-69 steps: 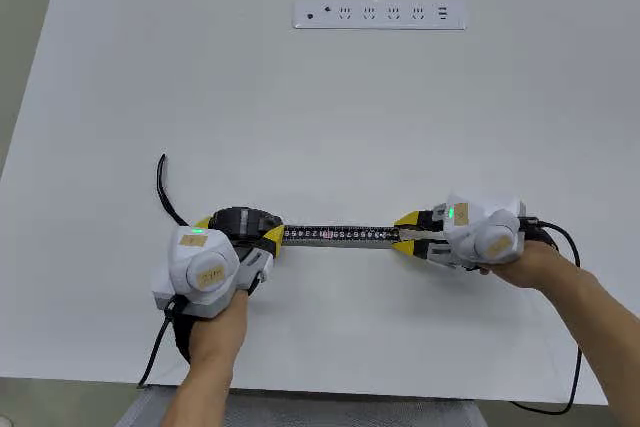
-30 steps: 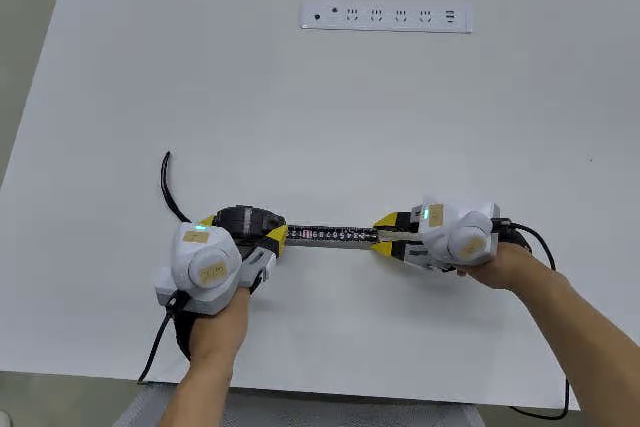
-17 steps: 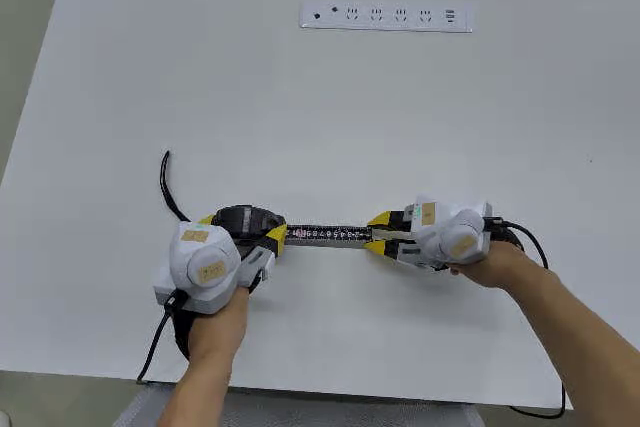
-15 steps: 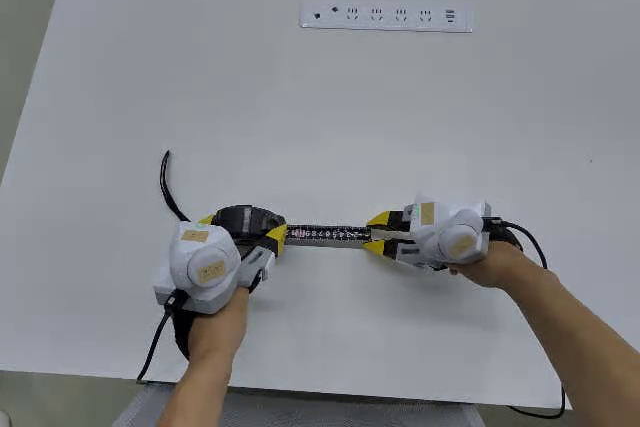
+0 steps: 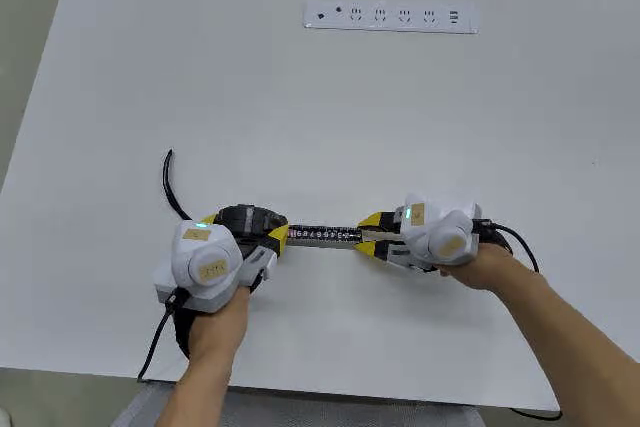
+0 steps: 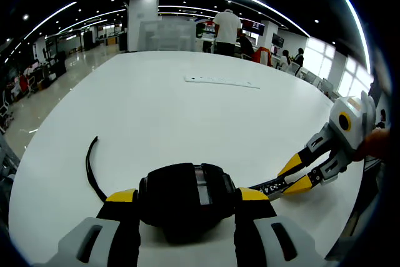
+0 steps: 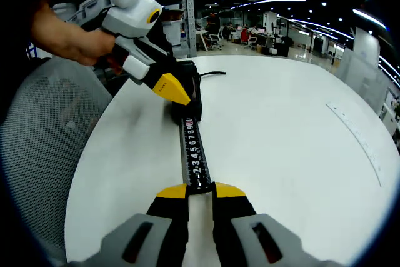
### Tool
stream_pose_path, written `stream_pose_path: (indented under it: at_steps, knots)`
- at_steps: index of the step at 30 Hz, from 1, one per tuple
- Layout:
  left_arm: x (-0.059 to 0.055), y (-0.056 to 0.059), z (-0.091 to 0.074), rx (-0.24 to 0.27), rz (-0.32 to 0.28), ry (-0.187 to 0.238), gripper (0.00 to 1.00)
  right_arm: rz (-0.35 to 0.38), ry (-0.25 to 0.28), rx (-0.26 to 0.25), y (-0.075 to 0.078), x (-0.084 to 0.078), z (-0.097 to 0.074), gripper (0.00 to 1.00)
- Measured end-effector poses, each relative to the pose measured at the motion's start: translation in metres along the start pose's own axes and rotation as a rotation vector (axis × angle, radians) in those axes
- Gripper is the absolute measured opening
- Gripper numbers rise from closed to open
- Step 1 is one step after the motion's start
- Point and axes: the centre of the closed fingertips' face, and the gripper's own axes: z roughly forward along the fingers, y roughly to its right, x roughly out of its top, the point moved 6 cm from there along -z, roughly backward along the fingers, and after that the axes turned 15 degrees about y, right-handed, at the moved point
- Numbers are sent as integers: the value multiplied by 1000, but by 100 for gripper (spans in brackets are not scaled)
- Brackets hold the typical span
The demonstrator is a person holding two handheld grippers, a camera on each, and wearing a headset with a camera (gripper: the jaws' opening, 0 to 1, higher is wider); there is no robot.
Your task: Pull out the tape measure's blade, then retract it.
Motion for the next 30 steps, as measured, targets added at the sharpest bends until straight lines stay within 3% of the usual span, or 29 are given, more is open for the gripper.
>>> stream_pose_path:
  at_steps: [30]
  knots:
    - [1, 0, 0, -4, -10, -3, 57, 7, 25, 10, -5, 15, 33, 12]
